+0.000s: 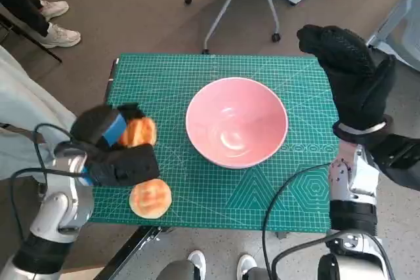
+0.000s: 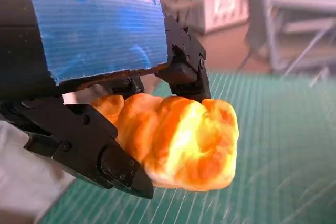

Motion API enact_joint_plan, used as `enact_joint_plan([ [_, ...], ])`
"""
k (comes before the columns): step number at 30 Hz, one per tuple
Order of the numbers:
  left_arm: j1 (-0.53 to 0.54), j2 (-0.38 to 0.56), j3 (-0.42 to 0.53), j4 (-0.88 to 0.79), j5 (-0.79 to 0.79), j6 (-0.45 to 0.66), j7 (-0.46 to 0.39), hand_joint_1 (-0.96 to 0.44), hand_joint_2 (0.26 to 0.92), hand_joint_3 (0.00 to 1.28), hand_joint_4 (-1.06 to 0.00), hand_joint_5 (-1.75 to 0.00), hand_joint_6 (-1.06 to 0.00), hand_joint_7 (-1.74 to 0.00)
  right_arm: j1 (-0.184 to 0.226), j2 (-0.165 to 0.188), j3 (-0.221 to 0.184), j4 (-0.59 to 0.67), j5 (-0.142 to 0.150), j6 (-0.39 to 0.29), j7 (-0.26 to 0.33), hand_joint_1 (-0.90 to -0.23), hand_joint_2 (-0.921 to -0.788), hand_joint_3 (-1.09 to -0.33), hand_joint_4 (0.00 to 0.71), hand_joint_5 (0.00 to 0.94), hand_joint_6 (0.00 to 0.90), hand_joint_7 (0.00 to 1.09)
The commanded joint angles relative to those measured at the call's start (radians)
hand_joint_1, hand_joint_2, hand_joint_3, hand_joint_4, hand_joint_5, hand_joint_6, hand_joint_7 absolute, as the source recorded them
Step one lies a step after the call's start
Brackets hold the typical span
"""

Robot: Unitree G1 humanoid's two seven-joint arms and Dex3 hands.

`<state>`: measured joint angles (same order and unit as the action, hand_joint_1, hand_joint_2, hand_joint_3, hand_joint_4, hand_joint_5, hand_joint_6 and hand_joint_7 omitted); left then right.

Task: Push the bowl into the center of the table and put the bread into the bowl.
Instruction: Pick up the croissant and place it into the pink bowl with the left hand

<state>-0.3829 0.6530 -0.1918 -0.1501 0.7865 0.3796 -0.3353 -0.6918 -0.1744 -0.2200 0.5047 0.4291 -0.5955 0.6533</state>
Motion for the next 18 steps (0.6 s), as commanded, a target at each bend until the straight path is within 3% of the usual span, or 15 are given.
enact_joint_plan([
  [1,-0.065,-0.022,0.015,-0.05,0.0,0.005,-0.013,0.0,0.899,0.01,-0.81,-1.12,-0.74,-0.96,0.007,0.005,0.001,0.013,-0.001,-0.002,0.005,-0.677,-0.921,-0.793,0.183,0.001,0.036,0.42],
  [18,-0.293,-0.171,-0.105,-0.041,0.059,-0.026,-0.011,0.0,0.889,0.0,-0.86,-1.04,-0.74,-0.98,0.016,0.003,0.0,0.009,-0.005,-0.015,-0.002,-0.678,-0.921,-0.792,0.183,0.001,0.035,0.42],
])
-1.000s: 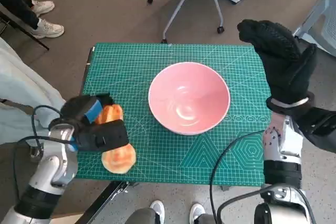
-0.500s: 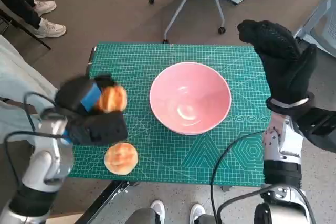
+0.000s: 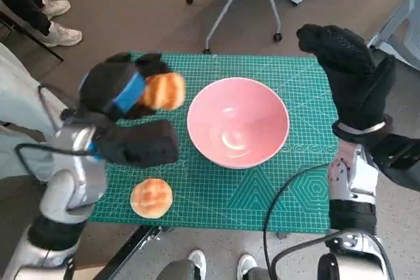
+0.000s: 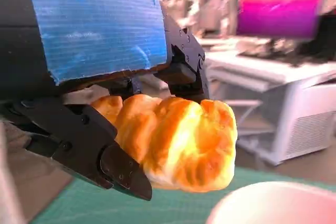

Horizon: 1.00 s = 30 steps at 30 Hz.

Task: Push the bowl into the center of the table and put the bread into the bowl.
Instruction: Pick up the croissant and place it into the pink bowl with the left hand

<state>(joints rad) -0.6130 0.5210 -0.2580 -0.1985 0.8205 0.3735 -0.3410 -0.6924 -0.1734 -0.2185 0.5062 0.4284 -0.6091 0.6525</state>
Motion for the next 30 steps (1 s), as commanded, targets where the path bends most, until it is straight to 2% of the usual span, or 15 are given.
enact_joint_plan([
  [1,-0.08,-0.052,-0.051,0.018,0.029,-0.025,-0.004,0.0,0.889,0.0,-0.86,-1.04,-0.74,-0.98,0.018,0.001,-0.003,0.008,-0.004,-0.004,-0.001,-0.679,-0.921,-0.792,0.183,0.001,0.036,0.42],
  [9,-0.164,-0.117,-0.131,0.142,0.031,-0.123,0.025,0.0,0.886,0.01,-0.84,-1.13,-0.79,-0.87,0.024,-0.004,-0.01,0.014,0.004,-0.012,0.007,-0.685,-0.921,-0.777,0.188,0.003,0.048,0.4],
  [20,-0.221,-0.165,-0.204,0.297,0.03,-0.225,0.005,0.0,0.916,0.04,-0.71,-1.28,-0.72,-0.93,0.038,-0.006,-0.018,-0.003,0.009,-0.002,0.003,-0.708,-0.921,-0.752,0.192,0.001,0.087,0.34],
  [22,-0.231,-0.171,-0.218,0.323,0.038,-0.231,-0.001,0.0,0.918,0.06,-0.68,-1.32,-0.69,-0.95,0.041,-0.006,-0.018,-0.011,0.008,0.002,-0.001,-0.709,-0.921,-0.749,0.192,0.001,0.09,0.33],
  [25,-0.238,-0.181,-0.232,0.357,0.042,-0.244,-0.001,0.0,0.92,0.09,-0.63,-1.26,-0.64,-1.13,0.046,-0.005,-0.019,-0.018,0.005,0.003,-0.006,-0.711,-0.921,-0.745,0.192,0.0,0.093,0.33],
  [27,-0.231,-0.187,-0.23,0.372,0.024,-0.262,0.001,0.0,0.914,0.1,-0.63,-1.24,-0.63,-1.17,0.048,-0.006,-0.02,-0.02,0.004,0.004,-0.009,-0.711,-0.921,-0.743,0.192,0.001,0.096,0.32],
  [30,-0.219,-0.195,-0.218,0.384,-0.02,-0.266,-0.042,0.0,0.916,0.14,-0.58,-1.28,-0.59,-1.23,0.051,-0.006,-0.022,-0.025,0.004,0.007,-0.013,-0.712,-0.921,-0.741,0.193,0.001,0.098,0.32],
])
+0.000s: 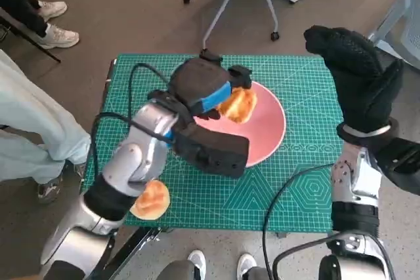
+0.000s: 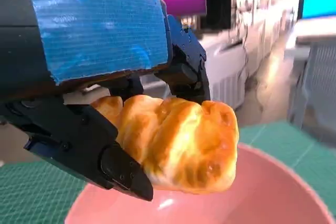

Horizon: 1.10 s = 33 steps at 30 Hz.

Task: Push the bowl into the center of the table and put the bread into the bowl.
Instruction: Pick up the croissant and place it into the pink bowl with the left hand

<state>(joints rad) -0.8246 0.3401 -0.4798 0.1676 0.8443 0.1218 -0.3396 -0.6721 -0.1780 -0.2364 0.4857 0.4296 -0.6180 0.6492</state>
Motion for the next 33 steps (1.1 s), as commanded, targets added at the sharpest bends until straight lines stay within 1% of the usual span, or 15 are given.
enact_joint_plan([
  [1,-0.005,-0.017,0.008,0.018,-0.057,-0.008,-0.062,0.13,0.893,0.21,-0.56,-1.34,-0.53,-0.91,0.032,-0.001,-0.004,-0.008,0.003,0.017,-0.011,-0.712,-0.921,-0.741,0.193,0.001,0.099,0.32],
  [2,0.0,-0.016,0.011,0.007,-0.067,0.018,-0.103,0.22,0.851,0.31,-0.54,-1.39,-0.54,-0.61,0.032,-0.001,-0.004,-0.009,0.003,0.017,-0.012,-0.712,-0.921,-0.74,0.193,0.001,0.1,0.32],
  [3,0.003,-0.014,0.012,-0.002,-0.073,0.036,-0.133,0.15,0.82,0.3,-0.46,-1.19,-0.52,-0.49,0.033,-0.001,-0.004,-0.01,0.004,0.018,-0.012,-0.712,-0.921,-0.739,0.193,0.001,0.101,0.31],
  [4,0.003,-0.008,0.009,-0.018,-0.071,0.063,-0.176,0.05,0.801,0.25,-0.39,-0.8,-0.47,-0.32,0.033,-0.002,-0.005,-0.01,0.004,0.017,-0.012,-0.713,-0.921,-0.738,0.193,0.001,0.102,0.31],
  [5,0.004,-0.004,0.007,-0.031,-0.07,0.082,-0.207,-0.06,0.799,0.18,-0.31,-0.51,-0.41,-0.2,0.034,-0.002,-0.005,-0.011,0.004,0.017,-0.012,-0.713,-0.921,-0.736,0.194,0.001,0.102,0.31],
  [6,0.001,0.0,0.003,-0.041,-0.067,0.098,-0.238,-0.1,0.801,0.15,-0.28,-0.41,-0.39,-0.16,0.034,-0.003,-0.006,-0.009,0.004,0.015,-0.012,-0.714,-0.921,-0.735,0.194,0.001,0.102,0.31],
  [7,-0.001,0.003,0.001,-0.05,-0.065,0.11,-0.26,-0.2,0.804,0.11,-0.22,-0.26,-0.33,-0.1,0.034,-0.003,-0.006,-0.009,0.004,0.015,-0.012,-0.714,-0.921,-0.735,0.195,0.001,0.103,0.3],
  [9,-0.001,0.006,0.001,-0.058,-0.065,0.115,-0.279,-0.32,0.808,0.06,-0.15,-0.11,-0.27,-0.04,0.034,-0.002,-0.005,-0.011,0.002,0.016,-0.015,-0.715,-0.921,-0.735,0.195,0.001,0.103,0.3],
  [12,0.011,0.018,0.008,-0.086,-0.066,0.11,-0.29,-0.42,0.813,0.03,-0.1,-0.04,-0.23,-0.01,0.033,0.001,-0.002,-0.015,-0.002,0.02,-0.021,-0.717,-0.921,-0.738,0.194,0.001,0.105,0.29],
  [15,0.025,0.032,0.021,-0.113,-0.083,0.096,-0.298,-0.48,0.82,0.02,-0.06,-0.01,-0.22,0.0,0.032,0.003,0.001,-0.016,-0.005,0.022,-0.026,-0.723,-0.921,-0.741,0.193,0.0,0.106,0.29],
  [18,0.036,0.054,0.036,-0.144,-0.107,0.079,-0.315,-0.51,0.831,0.02,-0.04,0.0,-0.22,0.0,0.034,0.006,0.005,-0.02,-0.007,0.025,-0.031,-0.73,-0.921,-0.743,0.192,0.0,0.107,0.28],
  [25,0.038,0.062,0.037,-0.154,-0.116,0.078,-0.32,-0.52,0.84,0.01,-0.03,0.0,-0.22,0.0,0.036,0.006,0.007,-0.023,-0.007,0.027,-0.034,-0.734,-0.921,-0.744,0.191,0.0,0.109,0.27],
  [27,0.183,0.166,0.189,-0.39,-0.223,0.01,-0.329,-0.54,0.836,0.0,-0.04,0.0,-0.23,-0.01,0.04,0.015,0.014,-0.029,-0.005,0.029,-0.032,-0.732,-0.921,-0.746,0.189,0.0,0.115,0.27],
  [28,0.234,0.201,0.243,-0.473,-0.26,-0.01,-0.335,-0.55,0.833,0.0,-0.04,0.0,-0.24,-0.01,0.042,0.017,0.016,-0.031,-0.004,0.031,-0.031,-0.731,-0.921,-0.747,0.189,0.0,0.116,0.27],
  [33,0.384,0.276,0.416,-0.659,-0.353,-0.035,-0.36,-0.56,0.818,0.0,-0.03,-0.01,-0.26,-0.02,0.04,0.018,0.016,-0.028,0.002,0.035,-0.023,-0.72,-0.921,-0.752,0.186,0.0,0.121,0.27],
])
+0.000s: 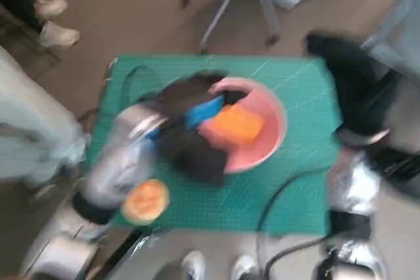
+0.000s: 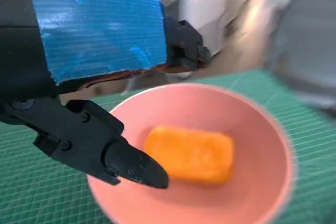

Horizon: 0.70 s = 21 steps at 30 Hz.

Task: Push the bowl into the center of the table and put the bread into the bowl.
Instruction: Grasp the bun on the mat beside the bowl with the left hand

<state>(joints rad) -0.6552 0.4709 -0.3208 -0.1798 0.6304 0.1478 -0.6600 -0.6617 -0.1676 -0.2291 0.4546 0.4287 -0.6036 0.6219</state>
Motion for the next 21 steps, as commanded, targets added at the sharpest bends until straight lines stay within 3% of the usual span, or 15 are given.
enact_joint_plan([
  [1,0.235,0.154,0.282,-0.33,-0.154,-0.066,-0.042,-0.56,0.809,0.0,-0.03,-0.01,-0.26,-0.02,0.029,0.008,0.008,0.003,0.004,0.022,0.005,-0.718,-0.921,-0.752,0.185,0.0,0.121,0.27],
  [10,0.449,0.26,0.5,-0.494,-0.225,-0.078,-0.1,-0.56,0.739,0.0,-0.07,-0.02,-0.28,-0.02,0.021,0.016,0.012,0.014,0.006,0.019,0.014,-0.694,-0.921,-0.76,0.183,0.0,0.124,0.27],
  [21,0.618,0.34,0.592,-0.626,-0.249,-0.014,-0.171,-0.56,0.706,0.0,-0.12,-0.02,-0.3,-0.02,0.0,0.02,0.022,0.026,-0.002,0.031,0.011,-0.672,-0.921,-0.797,0.171,0.0,0.113,0.27],
])
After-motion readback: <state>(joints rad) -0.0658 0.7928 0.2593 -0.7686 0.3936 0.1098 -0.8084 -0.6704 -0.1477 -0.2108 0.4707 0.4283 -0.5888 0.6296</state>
